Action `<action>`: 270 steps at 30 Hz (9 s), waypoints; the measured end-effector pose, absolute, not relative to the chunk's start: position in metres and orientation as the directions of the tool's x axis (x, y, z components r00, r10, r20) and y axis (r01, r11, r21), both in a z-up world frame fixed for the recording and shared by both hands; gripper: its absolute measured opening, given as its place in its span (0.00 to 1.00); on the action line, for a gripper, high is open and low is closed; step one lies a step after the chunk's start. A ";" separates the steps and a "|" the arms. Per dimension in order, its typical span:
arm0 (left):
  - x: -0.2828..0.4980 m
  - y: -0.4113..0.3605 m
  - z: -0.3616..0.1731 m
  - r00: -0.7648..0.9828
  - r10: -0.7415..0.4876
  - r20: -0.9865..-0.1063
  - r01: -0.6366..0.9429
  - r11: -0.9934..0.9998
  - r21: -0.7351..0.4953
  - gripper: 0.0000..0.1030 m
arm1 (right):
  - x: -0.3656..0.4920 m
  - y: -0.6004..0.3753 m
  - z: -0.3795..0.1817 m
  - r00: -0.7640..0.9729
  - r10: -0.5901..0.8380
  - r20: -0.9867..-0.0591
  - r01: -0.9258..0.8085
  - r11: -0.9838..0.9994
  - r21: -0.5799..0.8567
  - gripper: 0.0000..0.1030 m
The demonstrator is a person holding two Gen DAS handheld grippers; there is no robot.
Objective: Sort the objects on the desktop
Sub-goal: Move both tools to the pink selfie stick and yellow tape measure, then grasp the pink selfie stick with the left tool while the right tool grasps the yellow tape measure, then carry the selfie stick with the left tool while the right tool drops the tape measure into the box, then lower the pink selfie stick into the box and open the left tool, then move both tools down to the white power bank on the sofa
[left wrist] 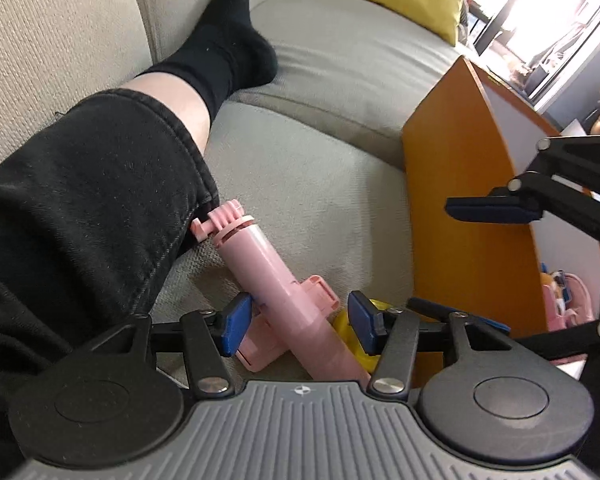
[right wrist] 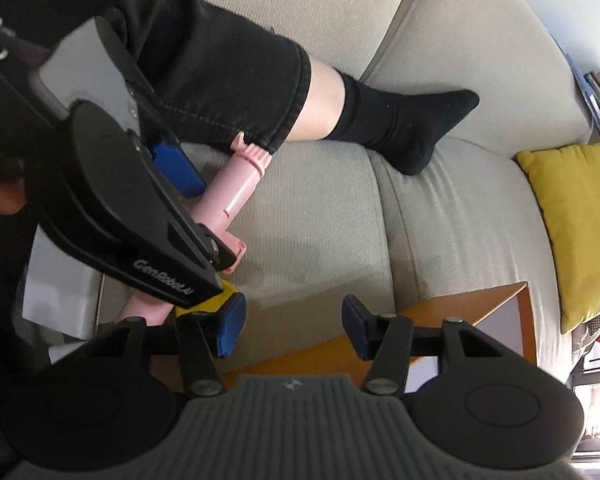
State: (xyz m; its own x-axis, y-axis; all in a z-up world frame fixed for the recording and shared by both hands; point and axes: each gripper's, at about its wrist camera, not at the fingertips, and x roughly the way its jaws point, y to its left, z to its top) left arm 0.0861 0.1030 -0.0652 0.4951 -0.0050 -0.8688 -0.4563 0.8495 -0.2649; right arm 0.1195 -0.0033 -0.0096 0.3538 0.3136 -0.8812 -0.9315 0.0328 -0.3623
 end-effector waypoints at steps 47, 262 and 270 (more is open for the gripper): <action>0.015 0.124 -0.034 0.648 0.030 -0.761 -0.346 0.902 -0.259 0.32 | 0.132 0.060 -0.069 0.009 -0.045 -0.999 -0.997 -0.080 -0.006 0.55; 0.007 0.040 0.028 0.682 0.076 -0.727 -0.282 0.945 -0.166 0.54 | 0.081 -0.203 0.073 0.476 0.702 -0.529 -0.676 0.677 0.291 0.57; -0.019 0.034 0.007 0.627 0.090 -0.774 -0.302 0.944 -0.135 0.54 | 0.032 -0.203 0.056 0.348 0.753 -0.558 -0.753 0.579 0.313 0.57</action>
State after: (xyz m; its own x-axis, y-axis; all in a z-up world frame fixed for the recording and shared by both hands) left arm -0.0192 0.0337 0.0071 0.6274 0.0897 -0.7735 -0.3018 0.9437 -0.1353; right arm 0.0325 -0.2030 0.0558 0.3481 0.7535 -0.5578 -0.7528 0.5793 0.3127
